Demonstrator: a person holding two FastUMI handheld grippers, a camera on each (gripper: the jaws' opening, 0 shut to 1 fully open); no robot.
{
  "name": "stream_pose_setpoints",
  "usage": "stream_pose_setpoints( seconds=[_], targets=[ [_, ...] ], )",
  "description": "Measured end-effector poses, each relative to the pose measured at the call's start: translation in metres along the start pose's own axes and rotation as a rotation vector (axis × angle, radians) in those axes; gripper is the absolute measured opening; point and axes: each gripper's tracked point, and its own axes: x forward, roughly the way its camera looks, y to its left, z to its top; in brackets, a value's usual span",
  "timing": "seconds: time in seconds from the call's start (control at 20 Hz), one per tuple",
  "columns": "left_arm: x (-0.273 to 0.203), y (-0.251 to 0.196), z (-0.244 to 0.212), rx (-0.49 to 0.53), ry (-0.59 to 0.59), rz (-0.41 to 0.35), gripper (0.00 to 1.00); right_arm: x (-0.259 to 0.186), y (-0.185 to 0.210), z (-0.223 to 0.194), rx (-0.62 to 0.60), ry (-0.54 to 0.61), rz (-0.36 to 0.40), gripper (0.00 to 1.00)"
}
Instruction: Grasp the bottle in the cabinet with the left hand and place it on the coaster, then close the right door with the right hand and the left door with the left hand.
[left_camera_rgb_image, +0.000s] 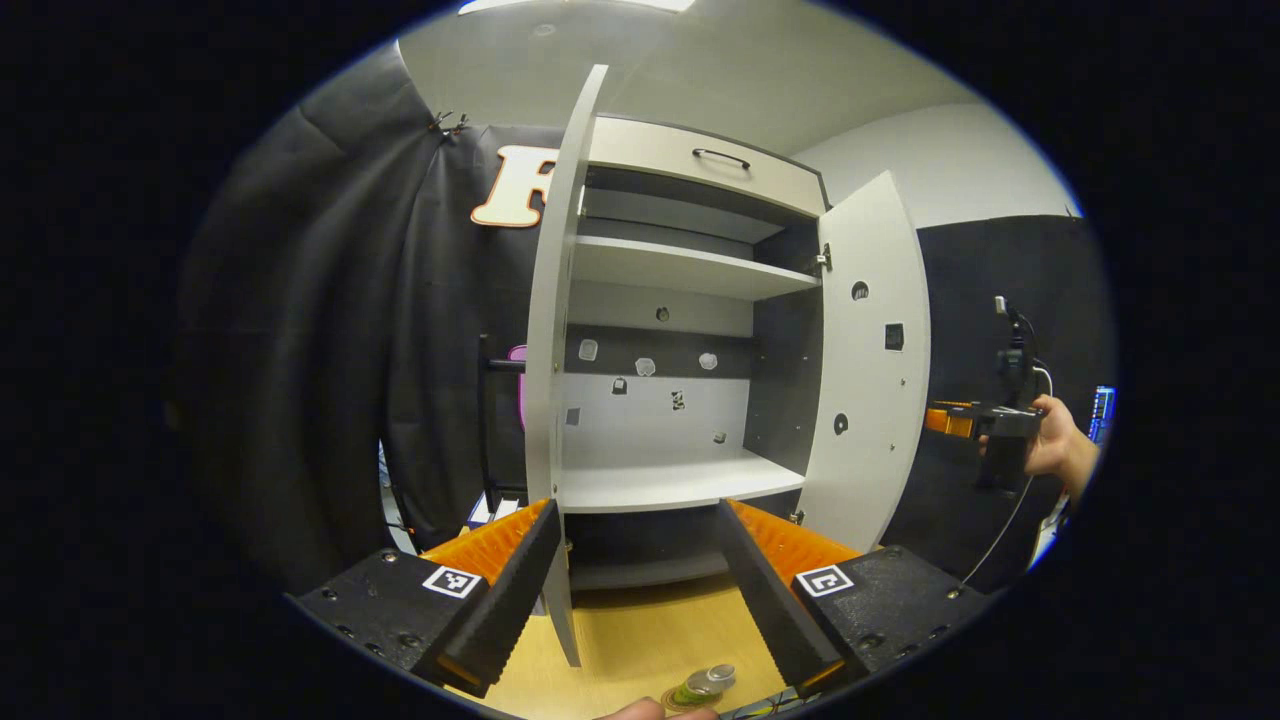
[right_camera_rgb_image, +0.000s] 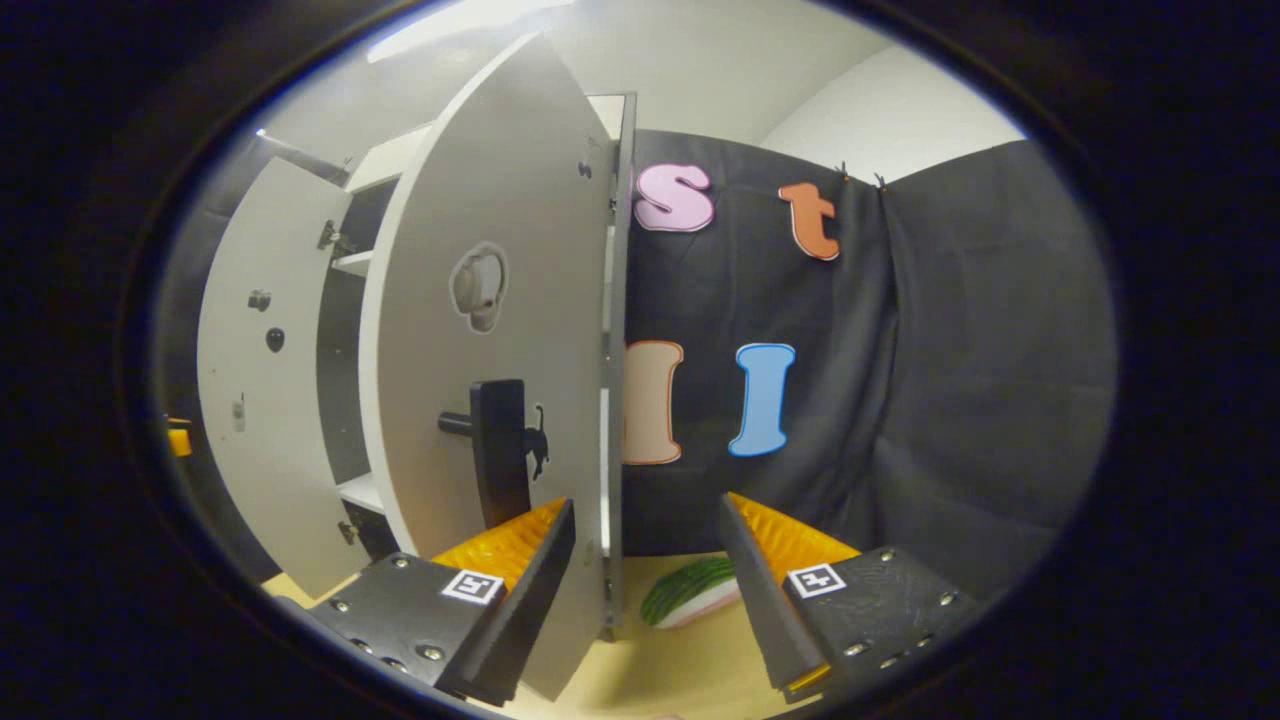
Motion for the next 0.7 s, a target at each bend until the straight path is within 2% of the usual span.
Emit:
stream_pose_setpoints(
  seconds=[0.35, 0.4, 0.5, 0.7],
  targets=[
    [-0.005, 0.014, 0.008, 0.013, -0.04, 0.014, 0.98, 0.013, 0.051, -0.002, 0.001, 0.002, 0.075, 0.85],
    [-0.005, 0.016, 0.005, 0.009, -0.031, 0.017, 0.98, 0.015, 0.055, -0.006, 0.004, 0.016, 0.077, 0.92],
    [-0.005, 0.017, 0.006, 0.008, -0.038, 0.006, 0.98, 0.018, 0.059, -0.008, 0.006, 0.018, 0.089, 0.89],
    [-0.011, 0.033, 0.003, 0.018, -0.034, 0.047, 0.98, 0.028, 0.085, -0.008, 0.021, 0.012, 0.116, 0.9]
  ],
)
